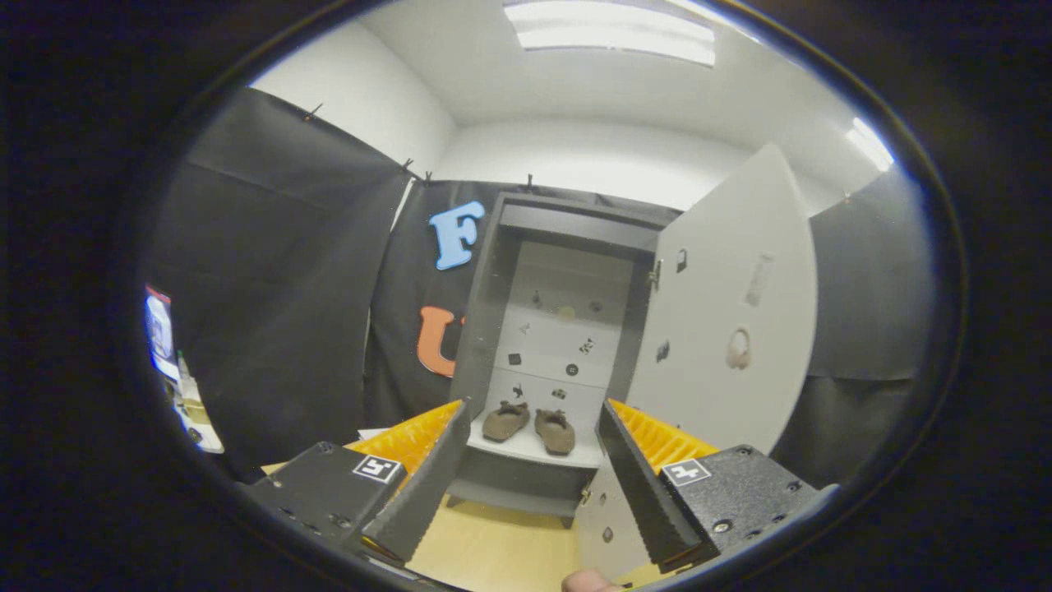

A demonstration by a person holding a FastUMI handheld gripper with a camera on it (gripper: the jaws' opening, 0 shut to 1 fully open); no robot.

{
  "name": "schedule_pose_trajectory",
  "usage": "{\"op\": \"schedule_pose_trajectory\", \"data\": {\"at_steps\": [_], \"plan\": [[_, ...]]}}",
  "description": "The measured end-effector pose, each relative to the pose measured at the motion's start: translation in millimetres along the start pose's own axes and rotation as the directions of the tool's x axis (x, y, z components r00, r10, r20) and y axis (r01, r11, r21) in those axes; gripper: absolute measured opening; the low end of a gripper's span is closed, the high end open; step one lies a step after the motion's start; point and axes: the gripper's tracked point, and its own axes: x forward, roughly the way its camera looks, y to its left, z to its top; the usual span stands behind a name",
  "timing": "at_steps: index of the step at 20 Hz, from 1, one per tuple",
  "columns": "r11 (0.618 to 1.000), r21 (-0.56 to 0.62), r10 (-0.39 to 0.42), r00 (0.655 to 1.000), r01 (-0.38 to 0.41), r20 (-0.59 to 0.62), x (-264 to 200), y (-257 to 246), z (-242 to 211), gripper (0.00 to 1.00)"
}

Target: Open the shoe cabinet door, grab the shoes and put them into the shoe cabinet, then close the shoe cabinet door.

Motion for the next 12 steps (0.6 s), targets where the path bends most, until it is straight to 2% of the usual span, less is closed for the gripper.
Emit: {"op": "schedule_pose_trajectory", "data": {"at_steps": [6, 12], "plan": [[0.989, 0.031, -0.145, 0.989, 0.145, 0.023, -69, -98, -2, 1.00], [0.961, 0.062, -0.268, 0.963, 0.269, -0.023, -94, -198, -29, 1.00]]}}
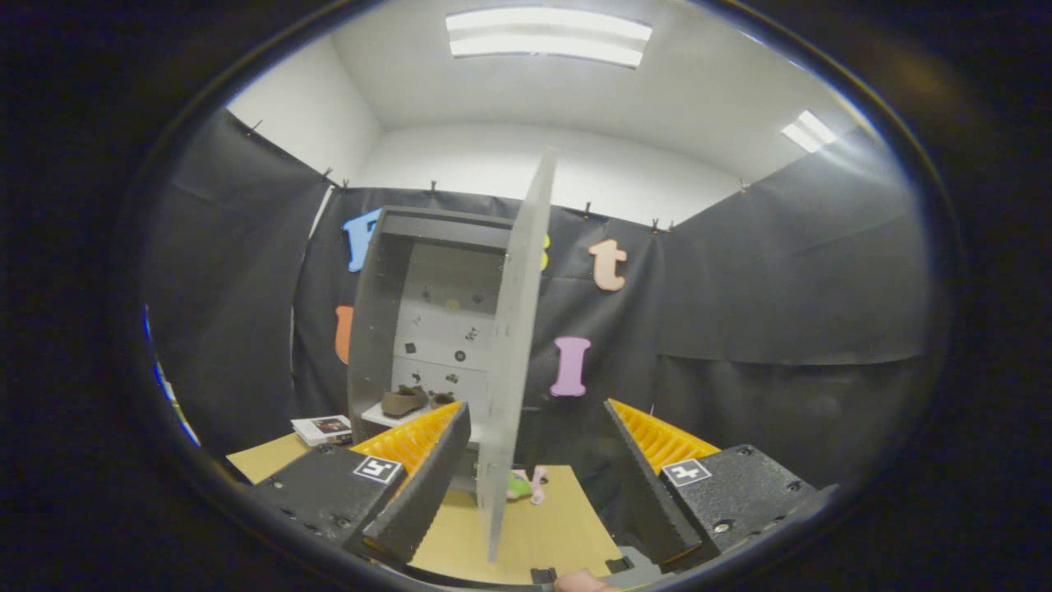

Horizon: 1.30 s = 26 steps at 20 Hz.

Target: Open the shoe cabinet door, grab the shoes and put them into the shoe cabinet, then close the shoe cabinet door.

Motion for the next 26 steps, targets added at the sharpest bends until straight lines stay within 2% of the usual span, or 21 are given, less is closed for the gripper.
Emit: {"op": "schedule_pose_trajectory", "data": {"at_steps": [3, 7, 10, 16, 19, 24, 26], "plan": [[0.997, 0.030, -0.071, 0.997, 0.071, -0.016, 16, -47, -13, 1.00], [0.976, -0.044, -0.212, 0.977, 0.212, -0.010, 49, -109, -28, 1.00], [0.968, -0.019, -0.252, 0.967, 0.251, -0.043, 89, -133, -53, 1.00], [0.978, 0.040, -0.201, 0.976, 0.204, -0.079, 163, -157, -84, 1.00], [0.987, 0.038, -0.151, 0.983, 0.155, -0.105, 188, -149, -96, 1.00], [0.992, 0.122, 0.016, 0.992, -0.001, -0.127, 205, -100, -103, 1.00], [0.993, 0.111, 0.059, 0.989, -0.044, -0.135, 201, -84, -105, 1.00]]}}
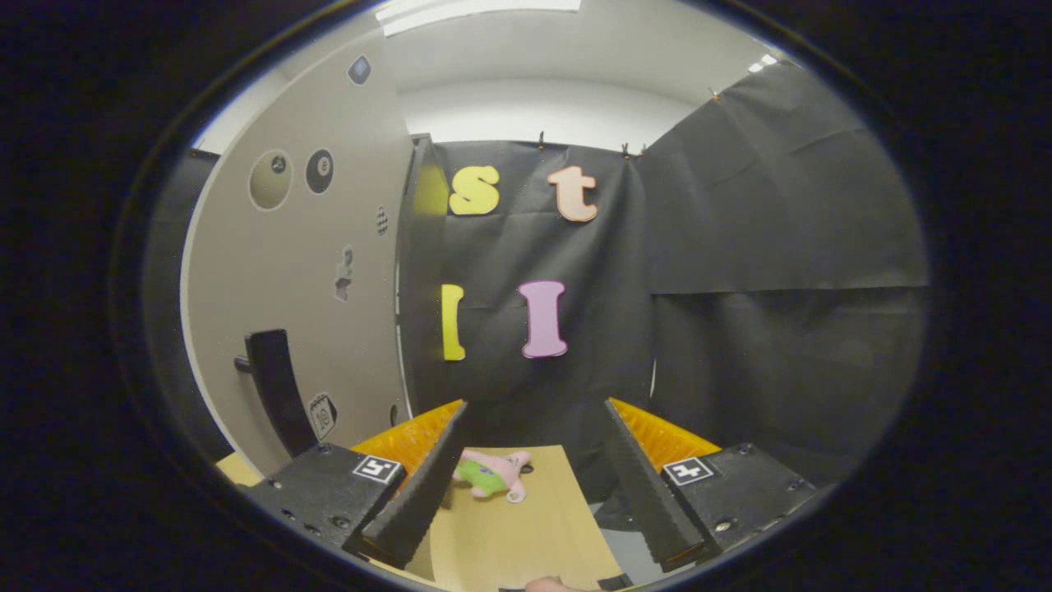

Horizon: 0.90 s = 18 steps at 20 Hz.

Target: Open the shoe cabinet door, grab the shoes and put them into the shoe cabinet, then close the shoe cabinet door.

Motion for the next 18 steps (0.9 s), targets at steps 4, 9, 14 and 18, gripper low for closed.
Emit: {"op": "schedule_pose_trajectory", "data": {"at_steps": [4, 9, 14, 18], "plan": [[0.996, -0.048, 0.075, 0.997, -0.074, 0.011, -8, 35, -2, 1.00], [0.991, -0.128, 0.053, 0.998, -0.049, 0.031, -18, 49, 0, 0.92], [0.990, -0.139, 0.007, 0.999, -0.002, 0.037, -22, 55, -1, 0.92], [0.995, -0.062, 0.076, 0.997, -0.075, 0.018, -30, 85, -9, 0.92]]}}
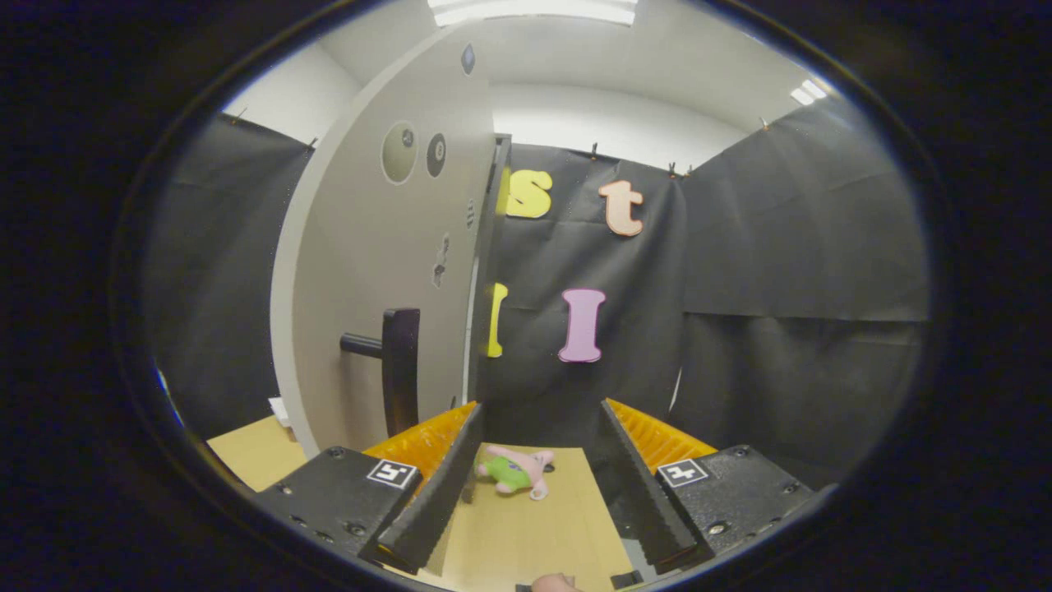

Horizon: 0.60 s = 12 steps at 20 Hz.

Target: Open the shoe cabinet door, grab the shoes and put them into the shoe cabinet, then close the shoe cabinet door.

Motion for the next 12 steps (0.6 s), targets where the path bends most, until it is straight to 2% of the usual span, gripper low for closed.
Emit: {"op": "schedule_pose_trajectory", "data": {"at_steps": [2, 9, 12], "plan": [[1.000, 0.020, 0.019, 1.000, -0.019, -0.001, 0, 14, 0, 0.92], [1.000, -0.017, 0.022, 1.000, -0.023, -0.014, -3, 57, 2, 0.92], [0.999, 0.014, 0.032, 0.999, -0.032, -0.026, 0, 74, 0, 0.92]]}}
